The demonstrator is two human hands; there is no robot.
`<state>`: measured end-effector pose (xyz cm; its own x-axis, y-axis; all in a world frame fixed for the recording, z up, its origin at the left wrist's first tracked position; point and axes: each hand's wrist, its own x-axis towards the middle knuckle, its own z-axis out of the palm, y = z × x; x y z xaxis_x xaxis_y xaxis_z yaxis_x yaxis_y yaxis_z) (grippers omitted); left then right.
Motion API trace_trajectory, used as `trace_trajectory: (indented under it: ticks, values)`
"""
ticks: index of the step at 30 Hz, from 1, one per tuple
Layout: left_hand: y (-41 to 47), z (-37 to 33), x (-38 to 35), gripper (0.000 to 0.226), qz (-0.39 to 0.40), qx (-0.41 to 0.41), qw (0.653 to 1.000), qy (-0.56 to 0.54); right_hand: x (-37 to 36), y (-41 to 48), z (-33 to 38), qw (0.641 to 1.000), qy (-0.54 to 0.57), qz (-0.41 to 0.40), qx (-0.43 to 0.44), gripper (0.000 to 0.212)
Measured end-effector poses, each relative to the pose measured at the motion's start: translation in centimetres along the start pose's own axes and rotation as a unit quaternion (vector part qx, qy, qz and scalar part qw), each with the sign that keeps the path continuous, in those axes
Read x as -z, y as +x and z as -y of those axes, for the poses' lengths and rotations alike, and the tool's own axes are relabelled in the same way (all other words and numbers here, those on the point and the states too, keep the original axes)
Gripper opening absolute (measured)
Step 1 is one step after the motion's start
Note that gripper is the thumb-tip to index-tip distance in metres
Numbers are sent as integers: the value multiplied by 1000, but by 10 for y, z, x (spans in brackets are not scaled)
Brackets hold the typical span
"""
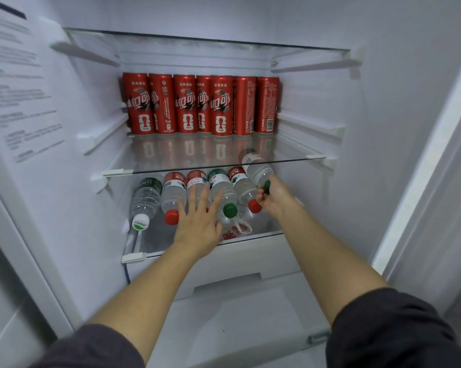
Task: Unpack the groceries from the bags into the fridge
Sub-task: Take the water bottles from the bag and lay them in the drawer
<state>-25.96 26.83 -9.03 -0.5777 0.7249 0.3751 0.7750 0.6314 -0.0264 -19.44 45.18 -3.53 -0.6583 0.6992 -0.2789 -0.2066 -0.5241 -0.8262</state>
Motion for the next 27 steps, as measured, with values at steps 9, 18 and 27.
trace_trajectory:
  ticks: [9, 18, 27]
  values:
    - [17, -4, 6, 57, -13, -136, 988, 75, -4, 12, 3, 990, -127, -26, 55, 29]
    - [36, -42, 5, 73, -9, -36, 999, 2, 37, -16, -34, 702, -514, -193, 453, 39]
    - [59, -43, -4, 76, 0, -32, 999, -16, 34, 10, -31, 724, -585, -107, 350, 52]
